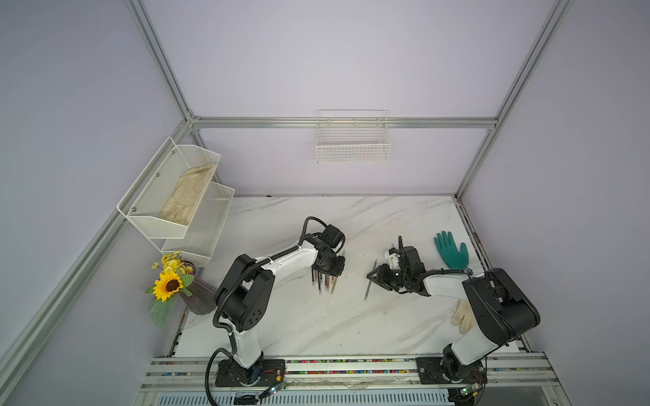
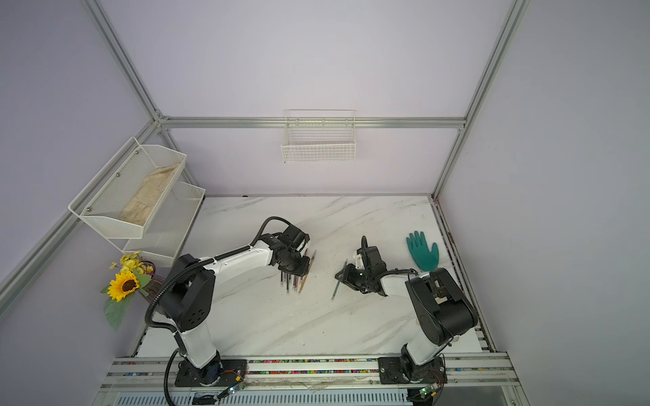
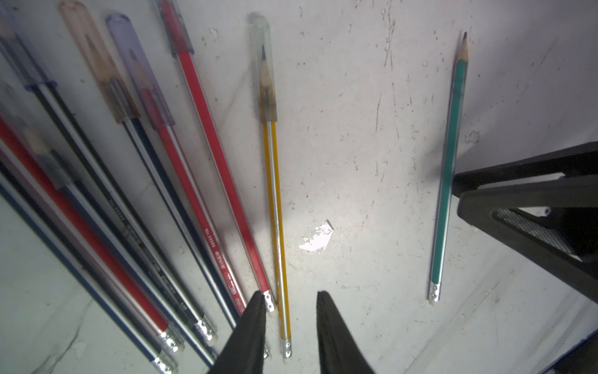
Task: Remove the protective cover of the pencils
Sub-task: Adjust the pencil at the center of the board.
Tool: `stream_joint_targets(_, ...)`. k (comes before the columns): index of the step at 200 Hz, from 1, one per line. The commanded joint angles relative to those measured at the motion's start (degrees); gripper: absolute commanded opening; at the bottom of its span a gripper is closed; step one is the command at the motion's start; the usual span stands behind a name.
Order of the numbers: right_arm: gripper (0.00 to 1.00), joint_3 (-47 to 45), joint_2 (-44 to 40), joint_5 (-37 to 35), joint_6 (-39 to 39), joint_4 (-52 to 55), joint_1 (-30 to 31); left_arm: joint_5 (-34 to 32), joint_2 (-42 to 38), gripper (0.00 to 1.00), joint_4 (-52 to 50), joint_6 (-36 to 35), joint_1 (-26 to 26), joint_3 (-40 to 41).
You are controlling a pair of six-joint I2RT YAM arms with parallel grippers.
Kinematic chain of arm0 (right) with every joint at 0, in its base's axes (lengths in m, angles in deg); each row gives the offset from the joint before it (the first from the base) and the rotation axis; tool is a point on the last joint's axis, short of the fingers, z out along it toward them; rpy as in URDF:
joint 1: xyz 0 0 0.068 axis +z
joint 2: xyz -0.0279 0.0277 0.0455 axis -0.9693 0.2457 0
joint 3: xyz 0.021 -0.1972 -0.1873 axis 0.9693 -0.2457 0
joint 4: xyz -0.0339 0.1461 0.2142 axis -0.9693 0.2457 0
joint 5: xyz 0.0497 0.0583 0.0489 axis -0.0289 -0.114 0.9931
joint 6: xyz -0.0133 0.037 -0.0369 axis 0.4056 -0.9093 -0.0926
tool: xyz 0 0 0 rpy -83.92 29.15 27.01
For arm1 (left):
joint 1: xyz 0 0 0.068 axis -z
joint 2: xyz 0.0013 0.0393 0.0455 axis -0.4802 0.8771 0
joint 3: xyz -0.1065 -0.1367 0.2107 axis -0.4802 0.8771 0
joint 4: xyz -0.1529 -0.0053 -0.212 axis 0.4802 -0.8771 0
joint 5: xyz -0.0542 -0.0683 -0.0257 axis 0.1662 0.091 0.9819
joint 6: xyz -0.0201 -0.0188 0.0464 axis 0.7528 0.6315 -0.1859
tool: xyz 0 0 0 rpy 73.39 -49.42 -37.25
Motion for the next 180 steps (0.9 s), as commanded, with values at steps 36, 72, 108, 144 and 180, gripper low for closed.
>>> stream_joint_targets(36, 0.37, 2.5, -3.5, -2.2, 1.5, 3.9, 0.3, 2.5, 4.0, 0.29, 1.5, -1.1, 0.1, -2.6)
stream_joint_targets(72, 0.37, 4.7, -11.0, -8.2, 3.9, 11.9, 0.1, 2.2, 6.5, 0.28, 1.6, -1.2, 0.1, -3.9)
stream_joint_targets(108, 0.37, 6.0, -13.8, -9.2, 4.5, 15.2, -0.2, 1.7, 7.3, 0.27, 1.4, -1.2, 0.1, -4.3)
stream_joint_targets(144, 0.37, 6.0, -16.0, -9.3, 4.5, 15.7, -0.4, -1.6, 8.6, 0.26, -0.8, -1.2, 1.0, -5.0)
stream_joint_targets(180, 0.37, 6.0, -16.6, -9.7, 4.5, 16.0, -0.6, -4.7, 10.3, 0.18, -3.4, -1.1, 2.4, -6.4)
